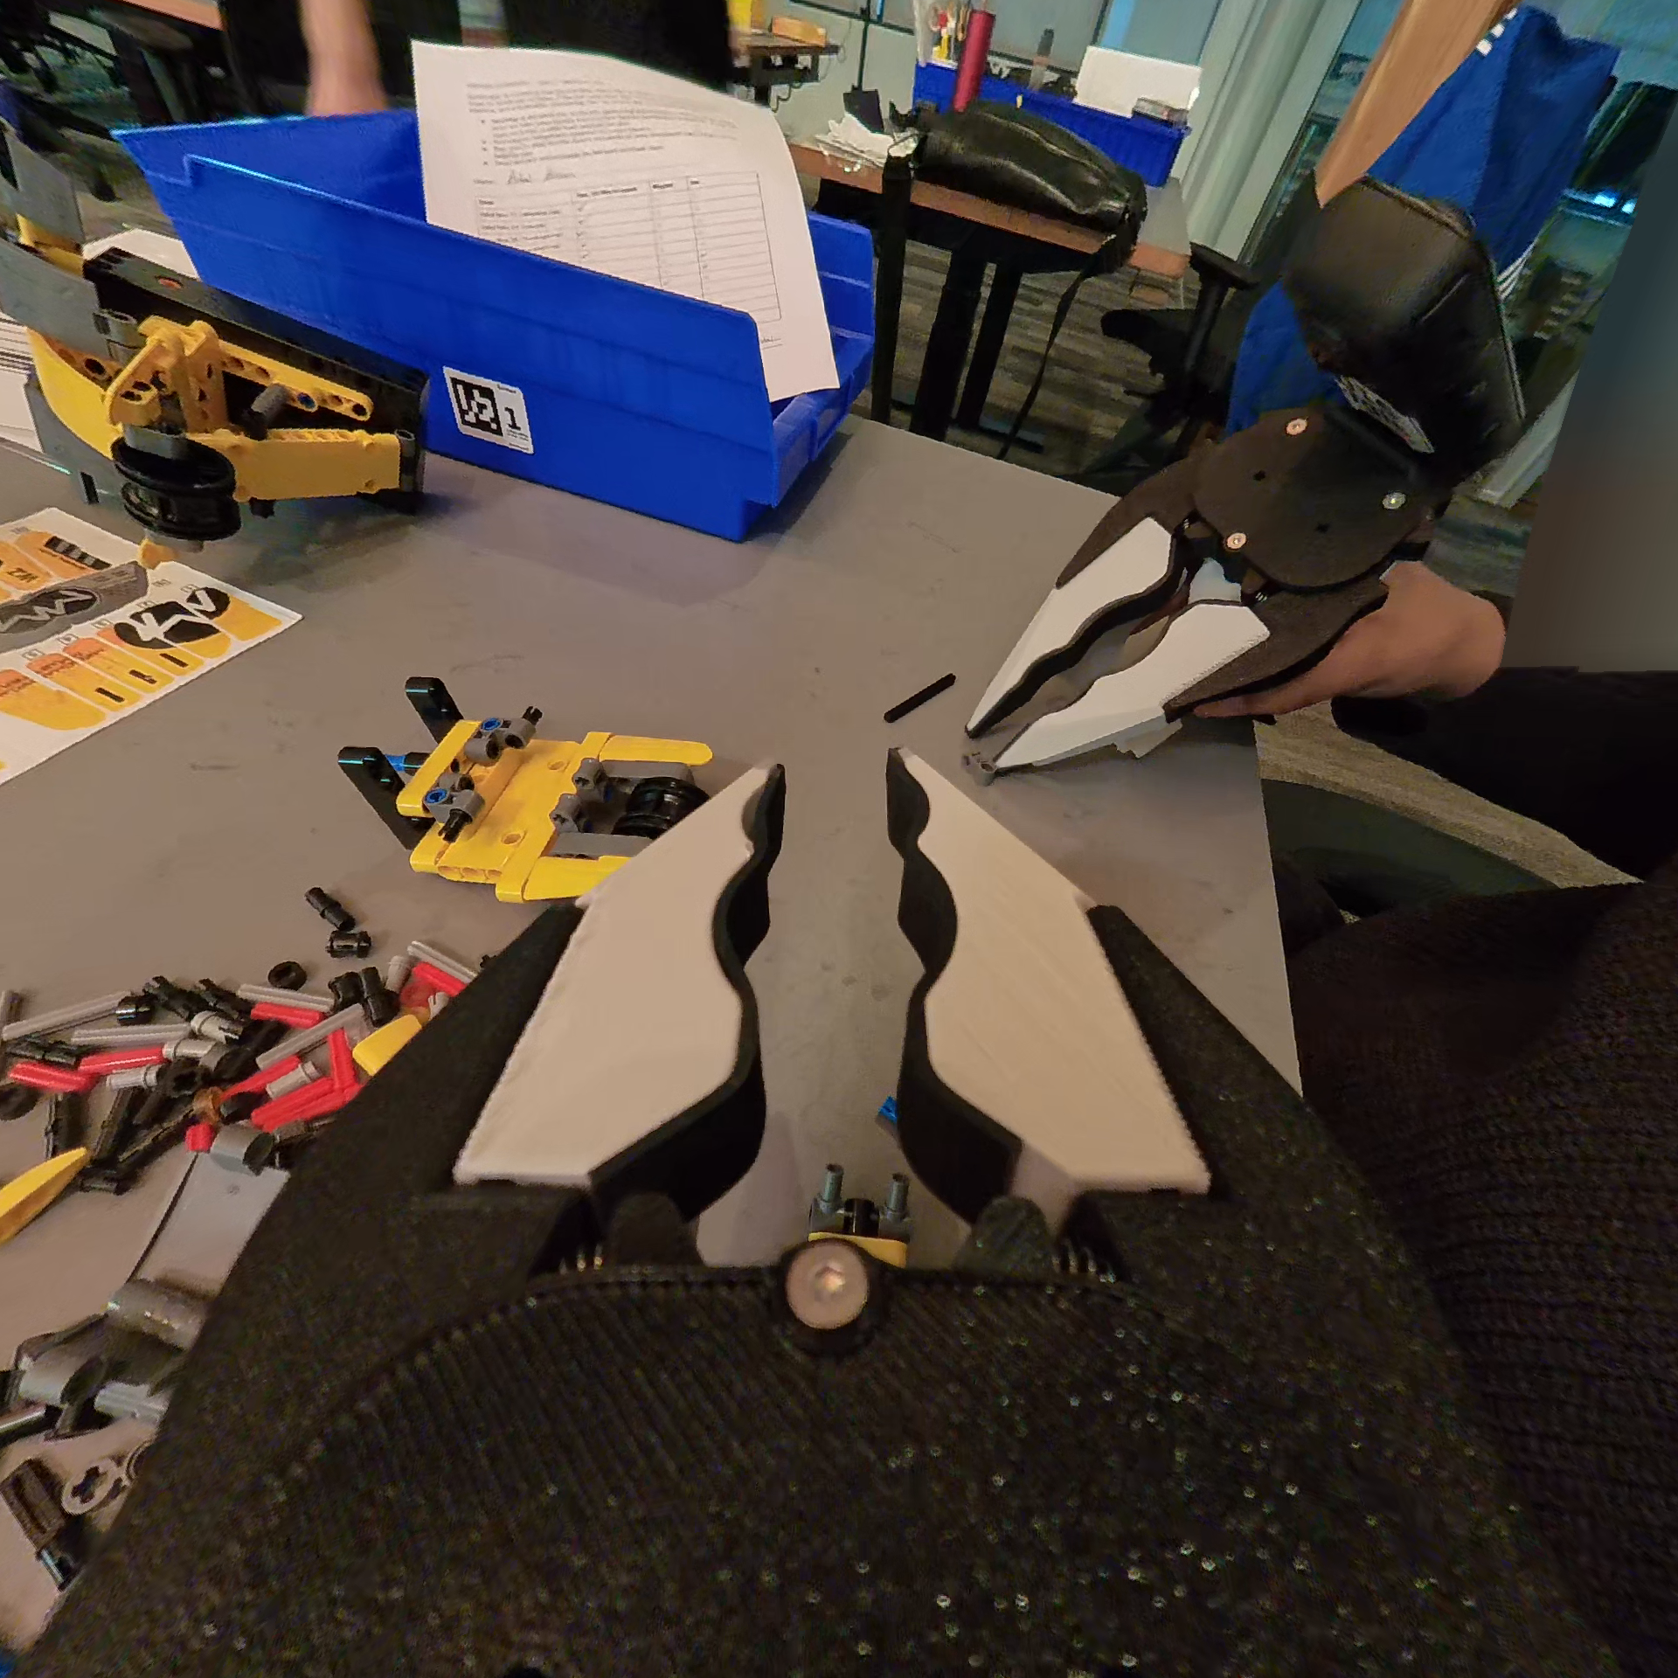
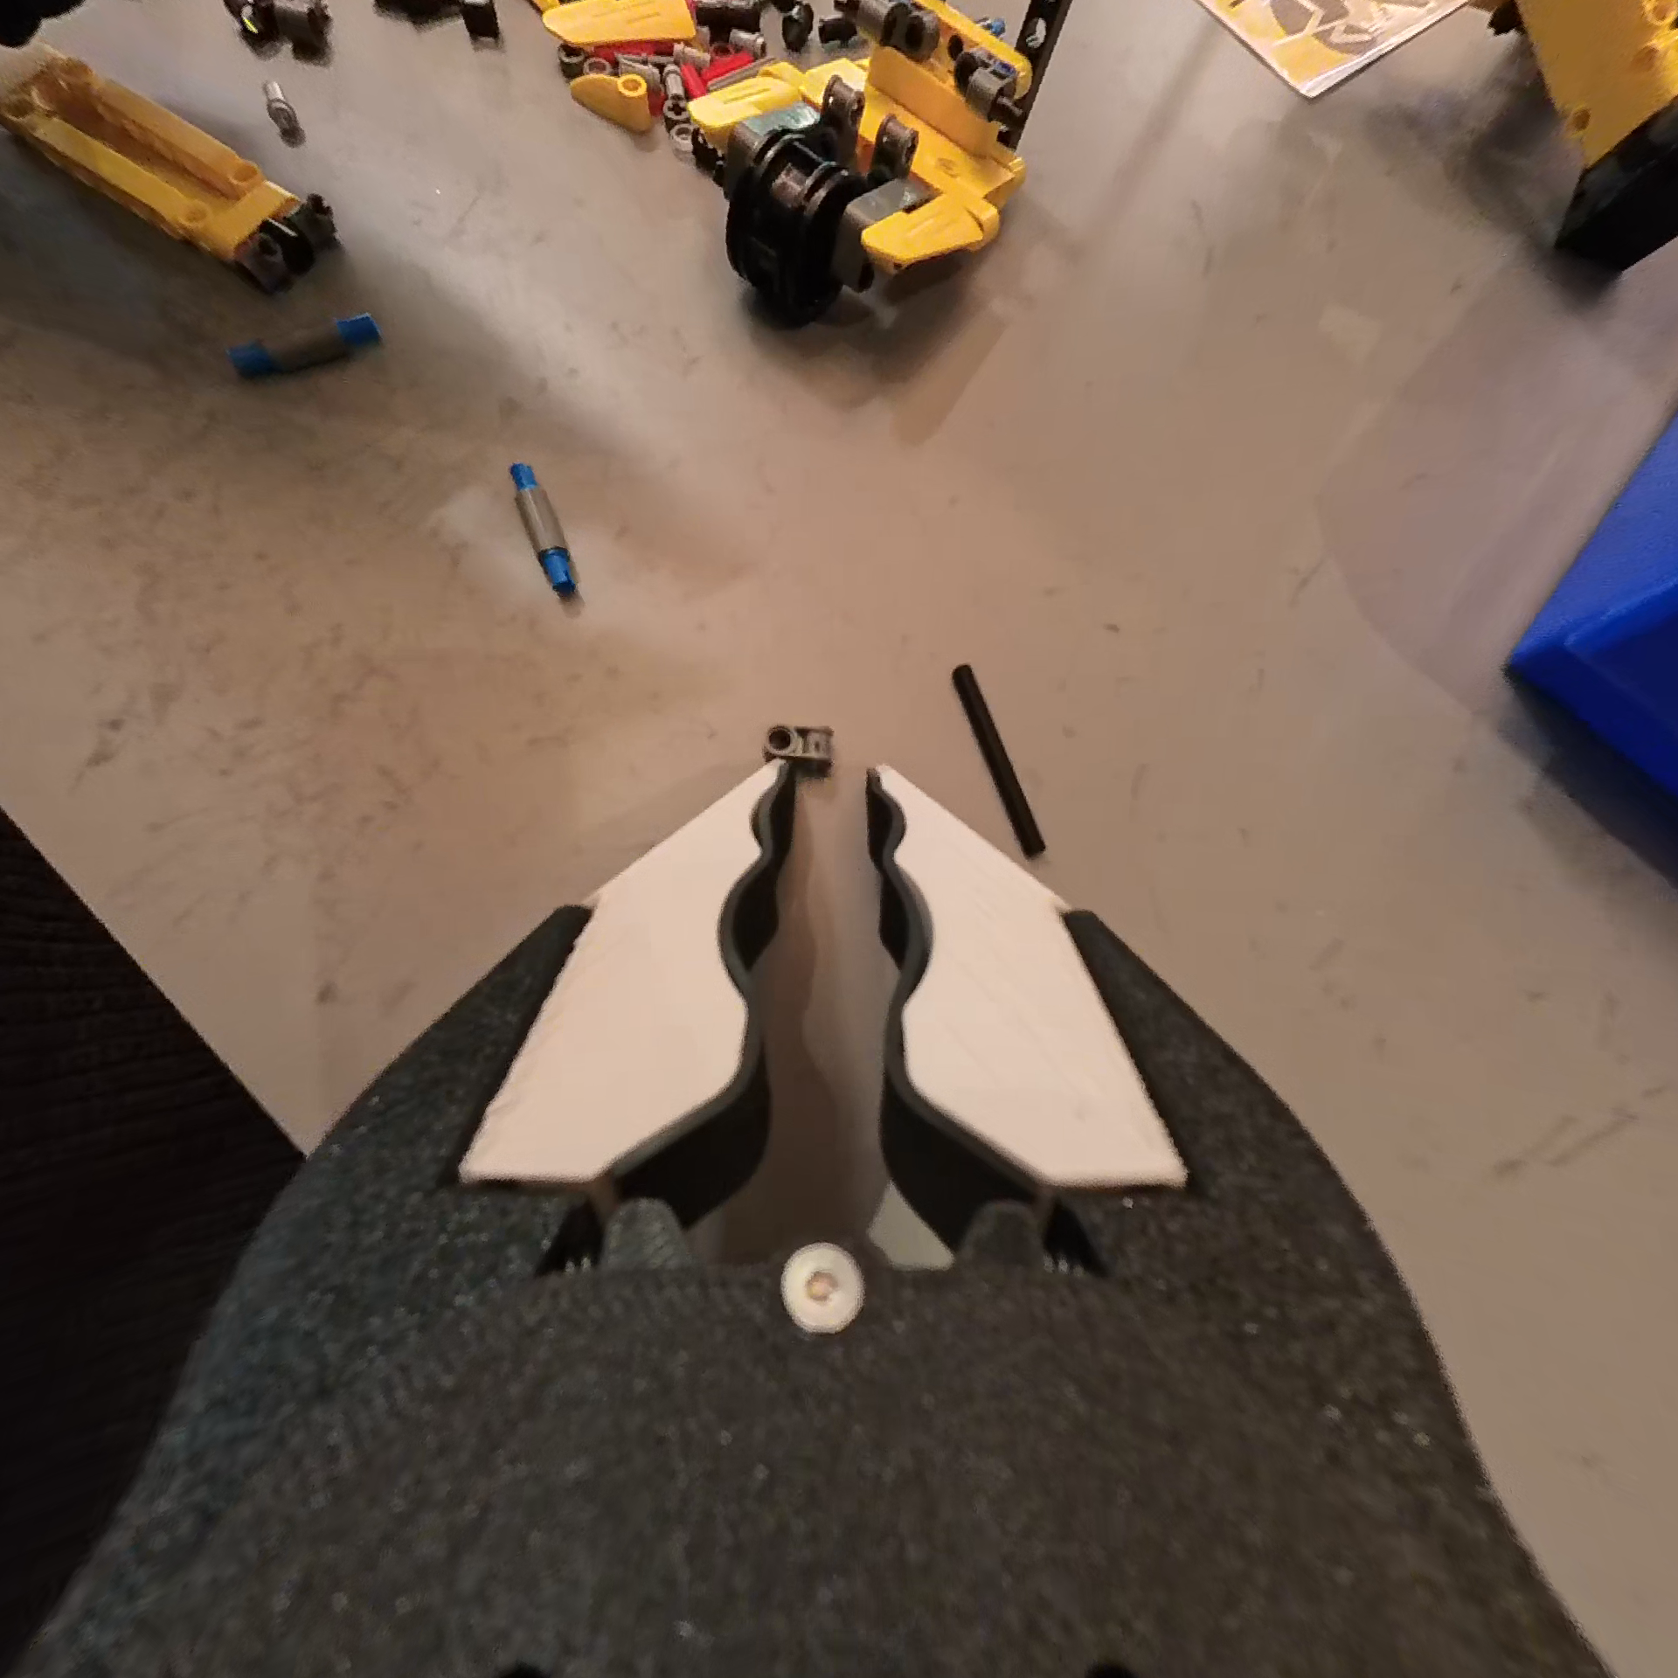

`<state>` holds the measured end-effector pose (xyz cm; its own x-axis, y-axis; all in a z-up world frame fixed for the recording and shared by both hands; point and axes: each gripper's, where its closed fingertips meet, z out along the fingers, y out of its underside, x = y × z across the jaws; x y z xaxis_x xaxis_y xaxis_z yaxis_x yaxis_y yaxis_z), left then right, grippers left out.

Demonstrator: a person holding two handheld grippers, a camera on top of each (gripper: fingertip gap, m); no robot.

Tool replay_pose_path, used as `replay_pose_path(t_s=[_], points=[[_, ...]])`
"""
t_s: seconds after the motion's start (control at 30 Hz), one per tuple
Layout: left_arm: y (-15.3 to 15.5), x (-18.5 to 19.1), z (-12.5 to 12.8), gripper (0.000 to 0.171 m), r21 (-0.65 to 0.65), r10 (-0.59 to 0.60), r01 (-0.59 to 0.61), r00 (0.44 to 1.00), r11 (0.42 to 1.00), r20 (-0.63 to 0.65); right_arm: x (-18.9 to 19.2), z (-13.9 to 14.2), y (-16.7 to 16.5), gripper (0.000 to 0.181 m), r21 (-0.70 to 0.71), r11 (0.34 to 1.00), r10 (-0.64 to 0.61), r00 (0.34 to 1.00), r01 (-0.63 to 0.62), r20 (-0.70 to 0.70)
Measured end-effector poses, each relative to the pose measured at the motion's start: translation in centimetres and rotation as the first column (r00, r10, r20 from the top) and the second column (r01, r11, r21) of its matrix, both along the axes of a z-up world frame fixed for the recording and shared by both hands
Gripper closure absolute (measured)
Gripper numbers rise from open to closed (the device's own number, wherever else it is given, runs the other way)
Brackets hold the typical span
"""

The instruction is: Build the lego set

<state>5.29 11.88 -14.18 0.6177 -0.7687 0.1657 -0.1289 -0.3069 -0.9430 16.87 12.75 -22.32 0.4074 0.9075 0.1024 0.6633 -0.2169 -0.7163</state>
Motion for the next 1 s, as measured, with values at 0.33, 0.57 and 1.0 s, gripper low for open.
replay_pose_path(t_s=[0.33,0.57,1.0], points=[[0.0,0.0,-0.1,0.152,-0.008,-0.003,0.003,1.0,1.0,-0.001,0.0,1.2,-0.4,0.164,-0.013,1.0,0.021,0.997,-0.022,-0.07],[0.0,0.2,-0.3,0.152,-0.01,-0.006,0.005,1.0,1.0,-0.01,-1.5,0.4,-1.5,0.137,-0.093,0.985,0.138,0.987,-0.145,-0.077],[0.0,0.1,-0.2,0.152,-0.008,-0.004,0.004,1.0,1.0,-0.008,-0.9,-0.1,-2.6,0.142,-0.107,0.981,0.161,0.987,-0.163,-0.023]])
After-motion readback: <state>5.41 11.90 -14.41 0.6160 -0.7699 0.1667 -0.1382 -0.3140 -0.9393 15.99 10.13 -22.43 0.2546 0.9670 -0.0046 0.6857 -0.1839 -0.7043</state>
